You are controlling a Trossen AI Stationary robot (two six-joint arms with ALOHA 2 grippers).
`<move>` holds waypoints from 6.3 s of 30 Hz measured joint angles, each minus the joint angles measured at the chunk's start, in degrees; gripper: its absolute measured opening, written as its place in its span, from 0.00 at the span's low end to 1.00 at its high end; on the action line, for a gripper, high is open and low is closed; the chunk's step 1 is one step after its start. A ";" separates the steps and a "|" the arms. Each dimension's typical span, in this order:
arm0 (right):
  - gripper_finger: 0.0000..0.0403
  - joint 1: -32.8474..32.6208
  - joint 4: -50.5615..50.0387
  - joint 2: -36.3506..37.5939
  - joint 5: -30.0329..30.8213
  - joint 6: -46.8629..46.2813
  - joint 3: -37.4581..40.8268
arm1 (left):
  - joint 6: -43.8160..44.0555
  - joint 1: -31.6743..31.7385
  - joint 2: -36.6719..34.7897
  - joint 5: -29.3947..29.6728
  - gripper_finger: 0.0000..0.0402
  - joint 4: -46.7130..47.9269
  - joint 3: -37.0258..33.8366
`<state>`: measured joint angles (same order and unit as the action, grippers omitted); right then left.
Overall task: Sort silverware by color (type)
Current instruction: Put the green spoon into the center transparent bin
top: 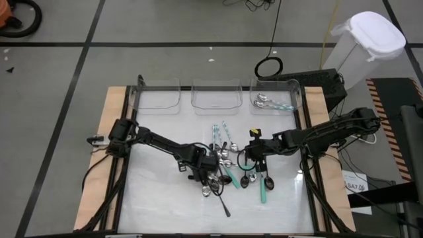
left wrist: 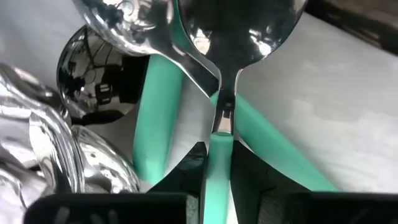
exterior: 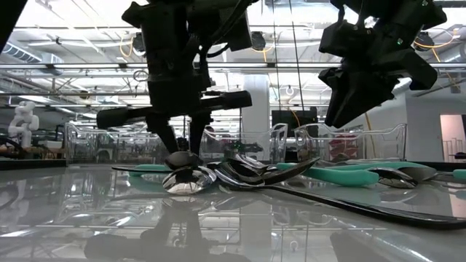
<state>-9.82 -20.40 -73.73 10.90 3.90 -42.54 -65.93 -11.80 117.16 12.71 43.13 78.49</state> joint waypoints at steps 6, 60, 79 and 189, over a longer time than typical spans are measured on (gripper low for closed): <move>0.23 0.02 4.85 0.00 3.34 -0.15 0.02 | 16.28 -0.36 0.89 5.29 0.11 4.70 5.74; 0.29 -3.78 76.07 -21.76 17.85 10.92 2.42 | 85.62 -2.72 -38.36 35.60 0.11 -55.65 -34.44; 0.61 -1.61 69.74 -38.32 32.58 7.83 -18.37 | 84.87 -6.39 -37.49 41.64 0.11 -64.17 -34.52; 0.20 7.13 -9.91 -14.16 -22.63 -18.00 -17.44 | 35.41 -10.28 3.56 46.76 0.08 -14.96 10.44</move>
<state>-2.70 -30.31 -87.90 -11.73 -14.10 -59.99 -30.52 -22.08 120.73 59.47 28.16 88.92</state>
